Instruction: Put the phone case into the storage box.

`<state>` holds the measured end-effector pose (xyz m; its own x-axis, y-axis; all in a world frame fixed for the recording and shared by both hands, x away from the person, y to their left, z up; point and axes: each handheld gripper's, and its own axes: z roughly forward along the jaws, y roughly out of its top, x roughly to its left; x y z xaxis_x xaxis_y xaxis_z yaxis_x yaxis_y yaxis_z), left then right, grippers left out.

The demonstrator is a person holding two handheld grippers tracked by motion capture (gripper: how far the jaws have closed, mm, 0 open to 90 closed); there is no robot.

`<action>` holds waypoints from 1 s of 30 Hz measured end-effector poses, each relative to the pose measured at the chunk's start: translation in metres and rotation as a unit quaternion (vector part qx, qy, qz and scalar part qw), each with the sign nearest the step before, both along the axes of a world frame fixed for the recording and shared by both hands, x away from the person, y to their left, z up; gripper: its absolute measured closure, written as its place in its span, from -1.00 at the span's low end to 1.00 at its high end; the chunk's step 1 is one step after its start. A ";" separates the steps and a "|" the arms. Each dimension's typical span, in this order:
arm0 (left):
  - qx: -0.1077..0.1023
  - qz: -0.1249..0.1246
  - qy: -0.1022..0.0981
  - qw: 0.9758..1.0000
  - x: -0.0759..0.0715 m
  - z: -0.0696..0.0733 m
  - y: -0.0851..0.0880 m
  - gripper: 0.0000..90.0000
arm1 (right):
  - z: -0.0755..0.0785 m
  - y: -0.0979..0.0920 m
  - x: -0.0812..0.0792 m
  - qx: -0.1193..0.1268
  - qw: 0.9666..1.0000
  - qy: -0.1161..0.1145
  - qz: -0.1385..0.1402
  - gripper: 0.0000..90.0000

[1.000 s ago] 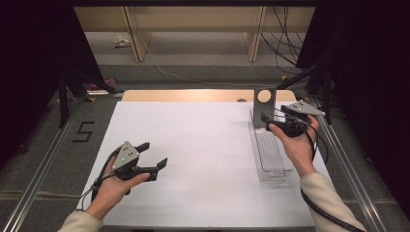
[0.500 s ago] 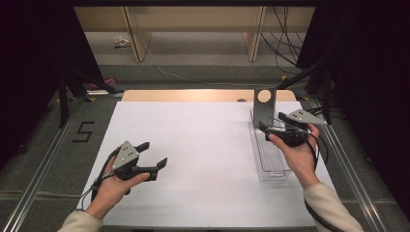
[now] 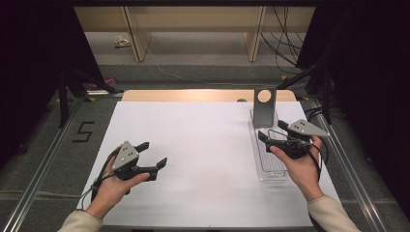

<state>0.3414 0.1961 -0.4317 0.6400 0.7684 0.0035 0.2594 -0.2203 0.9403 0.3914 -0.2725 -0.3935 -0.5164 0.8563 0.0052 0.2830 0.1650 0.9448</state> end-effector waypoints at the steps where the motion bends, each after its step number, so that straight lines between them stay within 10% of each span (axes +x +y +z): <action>1: 0.000 0.000 0.001 1.000 0.000 0.000 0.000 -0.65 | -0.001 0.000 -0.002 0.000 1.000 0.000 0.000 -0.64; 30: 0.004 0.001 0.000 1.000 0.000 -0.001 0.000 -0.65 | -0.015 -0.001 -0.037 -0.003 1.000 -0.002 0.020 -0.64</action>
<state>0.3413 0.1965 -0.4323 0.6388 0.7693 0.0086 0.2602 -0.2265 0.9386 0.3549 -0.2733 -0.4082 -0.5507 0.8347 -0.0020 0.2726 0.1822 0.9447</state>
